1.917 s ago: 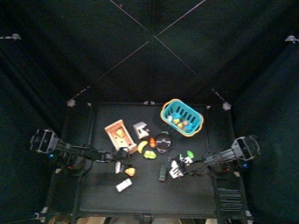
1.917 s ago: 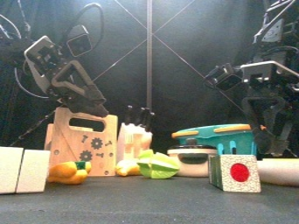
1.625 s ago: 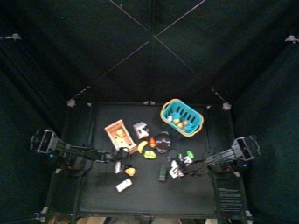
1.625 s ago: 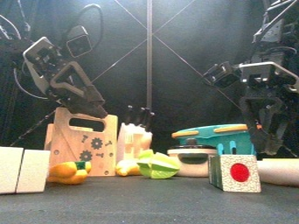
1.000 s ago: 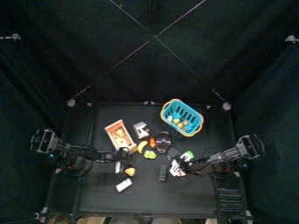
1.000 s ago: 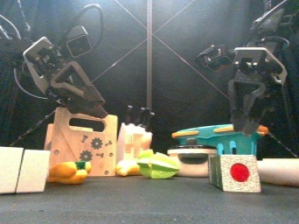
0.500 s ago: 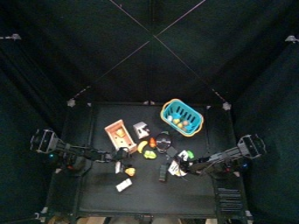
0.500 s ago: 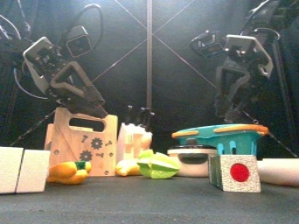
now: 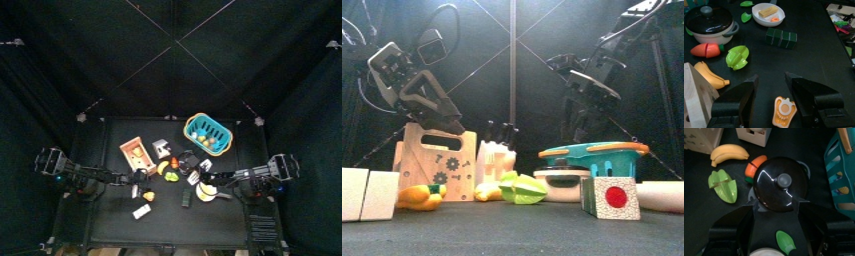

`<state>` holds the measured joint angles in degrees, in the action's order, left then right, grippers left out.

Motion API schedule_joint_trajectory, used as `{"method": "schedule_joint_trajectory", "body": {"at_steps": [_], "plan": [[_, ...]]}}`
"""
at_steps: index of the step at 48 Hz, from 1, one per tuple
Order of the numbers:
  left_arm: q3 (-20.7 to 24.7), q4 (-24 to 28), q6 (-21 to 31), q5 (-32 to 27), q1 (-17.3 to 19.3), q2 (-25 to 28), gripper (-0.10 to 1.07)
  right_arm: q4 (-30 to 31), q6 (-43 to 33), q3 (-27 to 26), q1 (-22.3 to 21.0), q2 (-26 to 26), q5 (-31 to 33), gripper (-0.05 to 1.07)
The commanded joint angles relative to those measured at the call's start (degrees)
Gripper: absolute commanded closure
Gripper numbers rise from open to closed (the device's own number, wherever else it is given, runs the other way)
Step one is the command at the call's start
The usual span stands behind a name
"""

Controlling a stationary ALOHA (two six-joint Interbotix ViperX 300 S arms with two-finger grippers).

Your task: Grab pot lid

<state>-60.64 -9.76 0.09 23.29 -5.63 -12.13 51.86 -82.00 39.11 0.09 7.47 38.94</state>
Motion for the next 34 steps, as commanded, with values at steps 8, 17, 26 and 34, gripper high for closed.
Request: {"method": "schedule_joint_trajectory", "body": {"at_steps": [8, 17, 26, 34], "plan": [[0.9, 0.1, -0.2, 0.5, -0.1, -0.1, 0.13, -0.4, 0.0, -0.9, -5.8, -0.7, -5.3, 0.15], [0.9, 0.0, -0.1, 0.5, -0.1, -0.1, 0.13, -0.5, -0.1, -0.4, -8.1, -2.5, -8.9, 0.15], [0.7, 0.0, -0.1, 0.5, -0.1, -0.1, 0.13, -2.5, 0.2, -0.4, -9.0, -4.3, -10.2, 0.16], [0.7, 0.0, -0.1, 0.5, -0.1, -0.1, 0.13, -3.3, 0.3, 0.2, -8.9, -4.3, -10.2, 0.16]]}}
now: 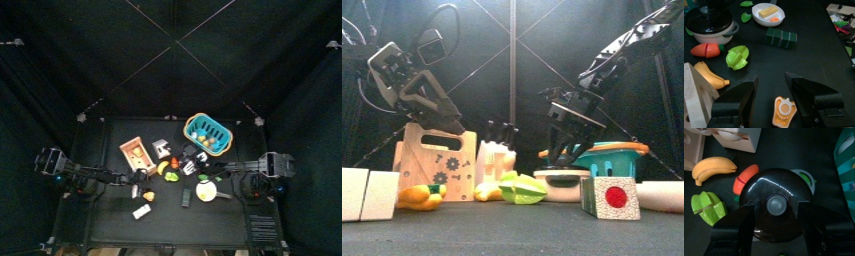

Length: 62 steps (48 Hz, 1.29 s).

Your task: Grab pot lid

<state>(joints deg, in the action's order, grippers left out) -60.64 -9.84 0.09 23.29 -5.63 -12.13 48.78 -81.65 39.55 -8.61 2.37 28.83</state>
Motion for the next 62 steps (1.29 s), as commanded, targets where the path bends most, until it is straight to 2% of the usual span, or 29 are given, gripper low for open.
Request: {"method": "schedule_joint_trajectory", "body": {"at_steps": [1, 8, 17, 24, 48, 62], "plan": [[0.7, 0.1, -0.1, 0.5, -0.1, -0.1, 0.13, -0.3, -0.1, -0.3, -0.3, 0.7, -0.1, 0.16], [0.7, 0.0, -0.1, 0.5, -0.1, 0.0, 0.13, -0.3, -0.1, -0.4, -0.3, 0.7, -0.1, 0.20], [0.6, 0.0, -0.1, 0.5, -0.1, -0.1, 0.13, -0.3, -0.1, -0.3, -0.2, 0.7, -0.1, 0.40], [0.7, 0.0, -0.1, 0.5, -0.1, -0.1, 0.13, -0.4, 0.0, -0.7, -0.2, 1.0, -0.1, 0.49], [0.6, 0.0, 0.0, 0.5, -0.1, -0.1, 0.13, 0.2, 0.1, -1.6, -0.1, 4.0, 0.3, 0.50], [0.6, 0.0, 0.0, 0.5, -0.1, 0.0, 0.13, 0.1, 0.1, -1.6, -0.1, 3.9, 0.3, 0.50]]}}
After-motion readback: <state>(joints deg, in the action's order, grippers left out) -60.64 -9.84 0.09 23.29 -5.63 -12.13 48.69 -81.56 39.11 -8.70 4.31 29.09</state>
